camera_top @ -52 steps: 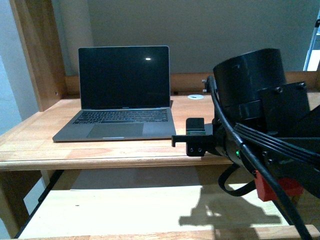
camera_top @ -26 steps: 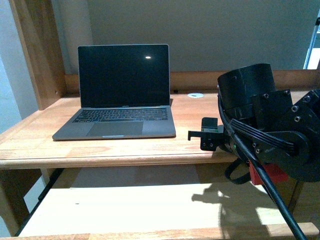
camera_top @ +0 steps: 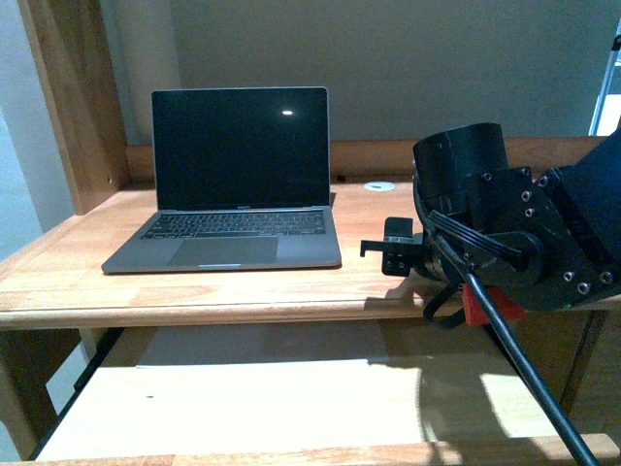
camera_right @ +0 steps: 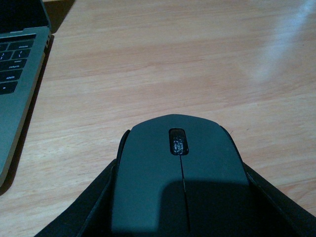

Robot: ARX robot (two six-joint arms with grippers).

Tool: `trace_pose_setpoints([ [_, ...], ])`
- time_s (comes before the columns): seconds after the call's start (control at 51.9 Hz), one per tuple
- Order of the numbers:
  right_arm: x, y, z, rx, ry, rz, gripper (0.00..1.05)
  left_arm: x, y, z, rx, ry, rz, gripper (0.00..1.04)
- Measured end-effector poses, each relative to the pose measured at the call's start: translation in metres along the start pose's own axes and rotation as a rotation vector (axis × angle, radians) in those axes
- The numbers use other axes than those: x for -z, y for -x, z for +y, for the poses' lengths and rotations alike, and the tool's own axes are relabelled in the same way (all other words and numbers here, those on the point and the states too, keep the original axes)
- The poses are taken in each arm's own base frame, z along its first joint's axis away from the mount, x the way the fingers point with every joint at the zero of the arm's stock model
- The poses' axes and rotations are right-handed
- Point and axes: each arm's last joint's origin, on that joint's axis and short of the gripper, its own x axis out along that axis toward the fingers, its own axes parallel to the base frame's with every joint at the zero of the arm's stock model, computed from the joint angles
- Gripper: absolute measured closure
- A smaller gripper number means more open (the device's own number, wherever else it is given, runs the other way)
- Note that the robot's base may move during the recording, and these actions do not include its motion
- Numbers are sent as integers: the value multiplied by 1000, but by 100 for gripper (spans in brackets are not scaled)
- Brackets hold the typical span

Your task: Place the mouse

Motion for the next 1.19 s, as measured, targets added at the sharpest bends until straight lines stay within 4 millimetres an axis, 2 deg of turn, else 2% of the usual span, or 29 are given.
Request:
trace_pose_setpoints([
  [0.443,-2,-1,-1,8,-12,-22,42,0,0,0,0,0,0,7],
  [0.809,4,-1,-1,32,-34,10,42,0,0,0,0,0,0,7],
  [1.002,13,-6,-4,46,-32,38,42,0,0,0,0,0,0,7],
  [1.195,13,-6,-3,44,-34,32,42,0,0,0,-1,0,0,7],
])
